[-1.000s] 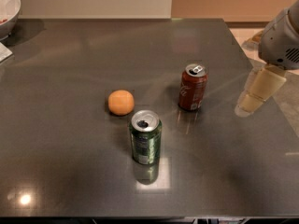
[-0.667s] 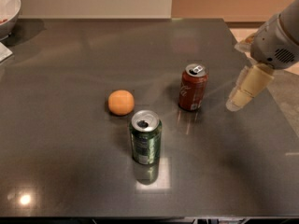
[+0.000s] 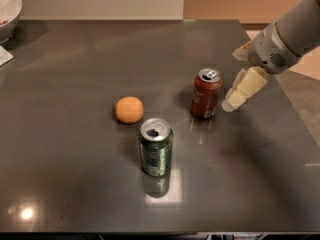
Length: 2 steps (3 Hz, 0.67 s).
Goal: Move coke can near green can
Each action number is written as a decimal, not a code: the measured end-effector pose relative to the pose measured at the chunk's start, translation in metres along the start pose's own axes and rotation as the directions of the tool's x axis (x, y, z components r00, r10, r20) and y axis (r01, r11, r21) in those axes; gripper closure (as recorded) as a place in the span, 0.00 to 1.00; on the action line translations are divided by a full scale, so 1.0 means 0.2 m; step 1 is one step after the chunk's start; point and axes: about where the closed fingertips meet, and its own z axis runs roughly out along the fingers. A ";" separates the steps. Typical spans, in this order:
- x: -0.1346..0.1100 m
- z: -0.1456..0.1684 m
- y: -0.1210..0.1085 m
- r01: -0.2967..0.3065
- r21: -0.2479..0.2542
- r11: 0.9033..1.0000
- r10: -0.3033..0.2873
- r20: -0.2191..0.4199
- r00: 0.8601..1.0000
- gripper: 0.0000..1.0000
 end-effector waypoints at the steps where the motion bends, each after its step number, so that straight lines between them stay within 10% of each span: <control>1: -0.07 0.09 0.01 0.012 -0.038 0.999 -0.011 0.043 0.999 0.00; 2: -0.12 0.15 0.03 0.024 -0.067 0.997 -0.019 0.066 0.998 0.00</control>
Offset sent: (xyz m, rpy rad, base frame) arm 0.0088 0.0508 -0.0197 0.1008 0.0348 0.0894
